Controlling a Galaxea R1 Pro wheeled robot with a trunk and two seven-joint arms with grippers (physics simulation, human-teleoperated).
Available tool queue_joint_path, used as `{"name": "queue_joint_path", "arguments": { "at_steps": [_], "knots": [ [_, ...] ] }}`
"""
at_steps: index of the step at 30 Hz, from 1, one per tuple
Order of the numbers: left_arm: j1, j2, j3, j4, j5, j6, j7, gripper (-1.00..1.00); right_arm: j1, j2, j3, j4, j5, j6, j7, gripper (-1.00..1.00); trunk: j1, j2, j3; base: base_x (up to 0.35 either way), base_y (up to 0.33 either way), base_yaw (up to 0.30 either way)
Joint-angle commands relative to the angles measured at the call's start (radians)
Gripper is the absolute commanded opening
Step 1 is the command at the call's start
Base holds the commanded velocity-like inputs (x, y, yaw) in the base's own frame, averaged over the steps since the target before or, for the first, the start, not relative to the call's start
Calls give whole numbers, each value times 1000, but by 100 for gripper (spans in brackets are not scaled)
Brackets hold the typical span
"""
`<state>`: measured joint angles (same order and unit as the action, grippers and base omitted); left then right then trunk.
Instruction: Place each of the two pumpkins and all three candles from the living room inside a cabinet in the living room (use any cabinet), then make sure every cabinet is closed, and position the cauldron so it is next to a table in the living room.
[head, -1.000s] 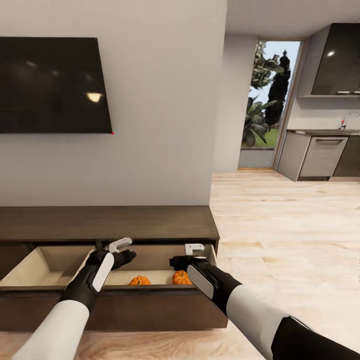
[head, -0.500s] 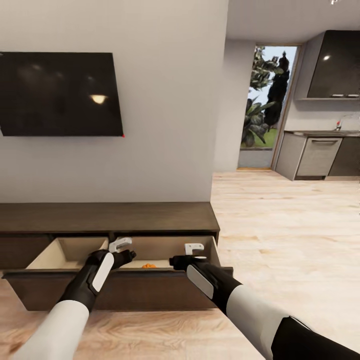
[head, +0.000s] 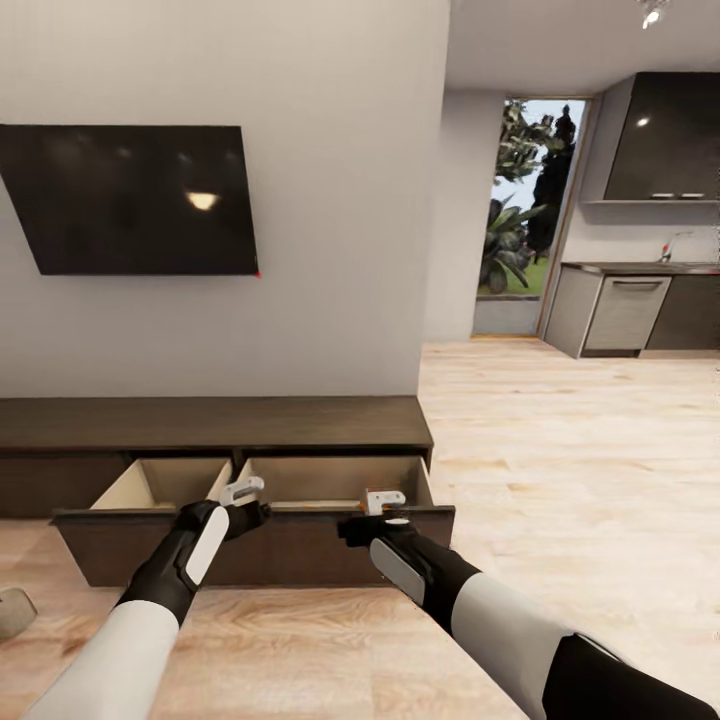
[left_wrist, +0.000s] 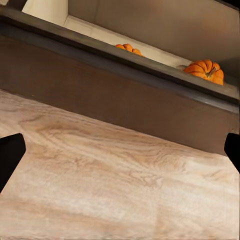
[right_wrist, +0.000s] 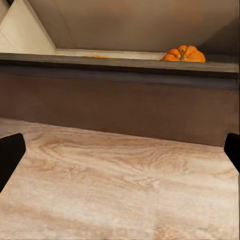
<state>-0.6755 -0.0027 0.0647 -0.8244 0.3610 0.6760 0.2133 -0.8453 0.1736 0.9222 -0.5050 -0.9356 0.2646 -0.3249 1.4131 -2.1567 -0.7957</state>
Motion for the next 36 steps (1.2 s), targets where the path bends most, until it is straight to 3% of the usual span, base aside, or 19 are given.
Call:
{"name": "queue_joint_path", "arguments": {
  "at_steps": [1,4,8,12,16,22,28,36],
  "knots": [
    [0,0,0,0,10,4,8,100,-1,0,6,2,-24,18,-16,100,-1,-1,-1,-334,0,0],
    [-1,0,-3,3,9,2,8,100,-1,0,5,9,-69,35,-63,100,-1,-1,-1,-334,0,0],
    [0,0,-5,3,7,2,8,100,-1,0,3,15,-85,36,-128,100,-1,-1,-1,-325,0,0],
    [0,0,-7,-4,7,-1,8,100,-1,0,3,18,-102,29,-147,100,-1,-1,-1,-202,0,0],
    [0,0,-8,-8,7,-16,9,100,-1,-2,4,22,-105,4,-148,100,-1,-1,-1,-43,0,0],
    [0,-1,-11,-8,5,-66,9,100,-1,-2,4,34,-104,-27,-142,100,22,-43,-20,-6,0,0],
    [2,-2,-21,2,-36,-126,8,100,-1,-3,11,35,-89,-76,-136,100,38,-71,-32,0,0,0],
    [8,3,-22,4,-47,-163,8,100,-1,-5,16,34,-85,-117,-131,100,45,-85,-39,0,0,0]
  ]
}}
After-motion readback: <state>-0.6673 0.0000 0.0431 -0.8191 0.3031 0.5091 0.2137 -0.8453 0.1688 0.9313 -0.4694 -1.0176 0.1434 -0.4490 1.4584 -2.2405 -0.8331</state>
